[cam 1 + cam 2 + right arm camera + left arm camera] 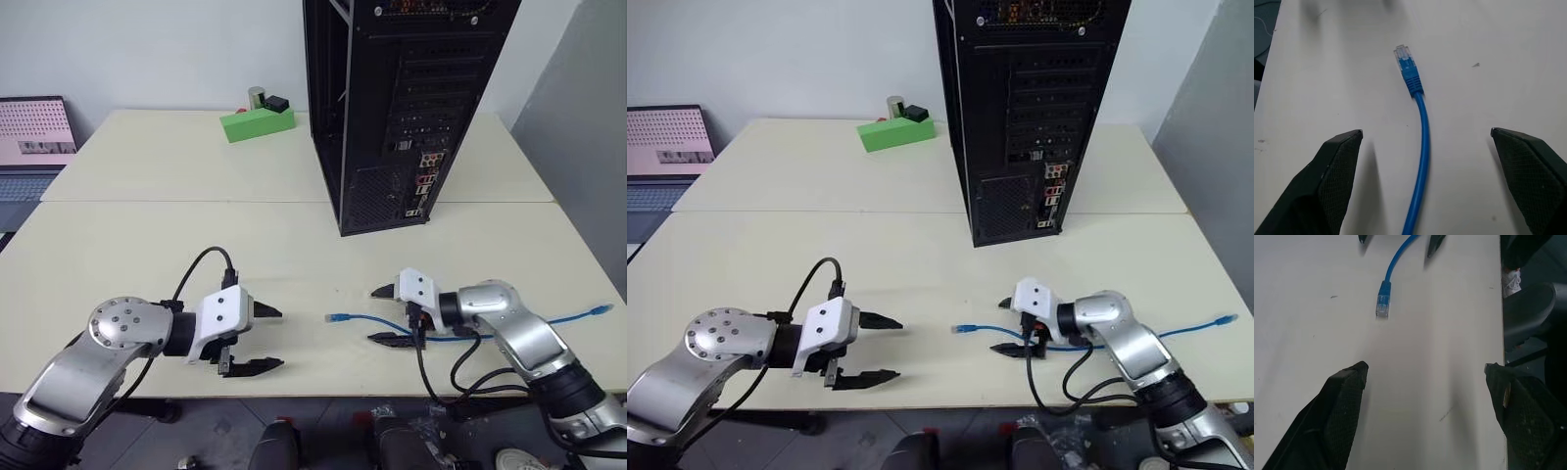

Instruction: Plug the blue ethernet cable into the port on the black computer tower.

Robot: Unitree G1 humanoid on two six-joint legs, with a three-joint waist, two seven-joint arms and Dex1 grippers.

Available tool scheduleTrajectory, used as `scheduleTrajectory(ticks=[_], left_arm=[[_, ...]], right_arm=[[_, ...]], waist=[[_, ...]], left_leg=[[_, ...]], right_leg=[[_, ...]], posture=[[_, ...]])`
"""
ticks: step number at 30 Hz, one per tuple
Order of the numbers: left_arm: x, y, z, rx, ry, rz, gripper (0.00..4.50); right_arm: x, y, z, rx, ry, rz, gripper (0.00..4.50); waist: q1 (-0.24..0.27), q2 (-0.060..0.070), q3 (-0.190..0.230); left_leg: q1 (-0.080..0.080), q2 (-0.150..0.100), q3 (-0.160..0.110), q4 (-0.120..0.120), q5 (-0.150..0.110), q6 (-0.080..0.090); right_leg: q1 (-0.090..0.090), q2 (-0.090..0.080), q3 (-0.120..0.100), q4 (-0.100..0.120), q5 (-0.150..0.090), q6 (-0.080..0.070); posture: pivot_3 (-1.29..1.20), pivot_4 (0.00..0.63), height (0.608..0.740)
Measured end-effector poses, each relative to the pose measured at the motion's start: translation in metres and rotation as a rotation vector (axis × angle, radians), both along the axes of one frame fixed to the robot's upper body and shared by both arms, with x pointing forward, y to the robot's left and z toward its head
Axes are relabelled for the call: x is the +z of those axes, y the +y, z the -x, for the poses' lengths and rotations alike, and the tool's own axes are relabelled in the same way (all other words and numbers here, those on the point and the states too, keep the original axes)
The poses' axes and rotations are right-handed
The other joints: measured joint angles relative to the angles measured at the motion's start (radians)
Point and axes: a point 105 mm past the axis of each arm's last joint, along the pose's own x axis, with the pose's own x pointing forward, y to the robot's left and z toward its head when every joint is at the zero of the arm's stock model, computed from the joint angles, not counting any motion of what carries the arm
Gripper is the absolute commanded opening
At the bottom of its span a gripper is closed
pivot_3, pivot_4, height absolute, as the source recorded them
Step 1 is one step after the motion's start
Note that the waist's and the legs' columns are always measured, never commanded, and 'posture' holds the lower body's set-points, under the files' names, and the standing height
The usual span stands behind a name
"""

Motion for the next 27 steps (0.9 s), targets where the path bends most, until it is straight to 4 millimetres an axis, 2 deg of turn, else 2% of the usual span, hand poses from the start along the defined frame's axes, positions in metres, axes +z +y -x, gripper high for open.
scheduleTrajectory(ticks=[1, 4, 13, 20, 27], left_arm=[[0.0, 0.0, 0.0, 0.0, 0.001, 0.0, 4.06], [-0.002, -0.001, 0.0, 0.006, -0.002, 0.002, 4.06], [-0.007, 0.002, -0.009, 0.066, -0.011, 0.015, 4.06], [-0.009, 0.001, -0.013, 0.068, -0.031, 0.016, 4.06], [-0.009, -0.003, -0.023, 0.081, -0.054, 0.036, 4.06]], right_arm=[[-0.001, 0.0, 0.0, 0.001, 0.001, 0.002, 4.28], [-0.005, 0.002, 0.0, 0.02, -0.037, 0.029, 3.79], [-0.006, 0.004, 0.0, 0.053, -0.084, 0.048, 1.79], [-0.004, 0.003, -0.007, 0.051, -0.101, 0.061, 0.04], [-0.001, 0.009, -0.009, 0.052, -0.09, 0.049, 0.04]], waist=[[0.0, 0.0, 0.0], [0.002, 0.0, 0.0], [0.002, 0.0, 0.0], [0.003, 0.0, 0.0], [0.003, 0.0, 0.0]], left_leg=[[0.0, 0.0, 0.0, 0.0, 0.0, 0.0], [0.0, 0.0, 0.0, 0.0, 0.0, 0.0], [0.001, 0.0, 0.0, 0.0, 0.0, 0.0], [0.001, 0.0, -0.001, 0.0, 0.0, 0.0], [0.0, 0.0, -0.001, 0.0, 0.0, 0.0]], right_leg=[[0.0, 0.0, 0.0, 0.0, 0.0, 0.0], [0.0, 0.0, 0.0, 0.0, 0.0, 0.0], [0.001, 0.0, 0.0, 0.0, 0.0, 0.0], [0.001, 0.0, 0.0, 0.0, 0.0, 0.0], [0.001, 0.0, -0.001, 0.001, 0.0, 0.0]], posture=[[0.0, 0.15, 0.74], [0.0, 0.15, 0.74], [0.0, 0.15, 0.74], [0.0, 0.15, 0.74], [0.0, 0.15, 0.74]])
